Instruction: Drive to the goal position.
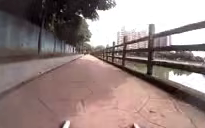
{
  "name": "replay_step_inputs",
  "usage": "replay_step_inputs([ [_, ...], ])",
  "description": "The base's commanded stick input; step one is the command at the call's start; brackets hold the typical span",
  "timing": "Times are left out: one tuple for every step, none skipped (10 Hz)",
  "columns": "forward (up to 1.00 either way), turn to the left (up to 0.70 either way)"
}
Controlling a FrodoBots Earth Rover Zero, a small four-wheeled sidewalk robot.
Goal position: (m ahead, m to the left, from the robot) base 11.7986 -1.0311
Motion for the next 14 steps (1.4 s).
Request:
replay_step_inputs([
  [1.0,0.0],
  [1.0,0.0],
  [1.0,0.0],
  [1.0,0.0],
  [1.0,0.0],
  [1.0,0.0],
  [1.0,0.0],
  [1.0,0.0],
  [1.0,0.0],
  [1.0,0.0],
  [1.0,0.0],
  [1.0,0.0],
  [1.0,0.0],
  [1.0,0.0],
])
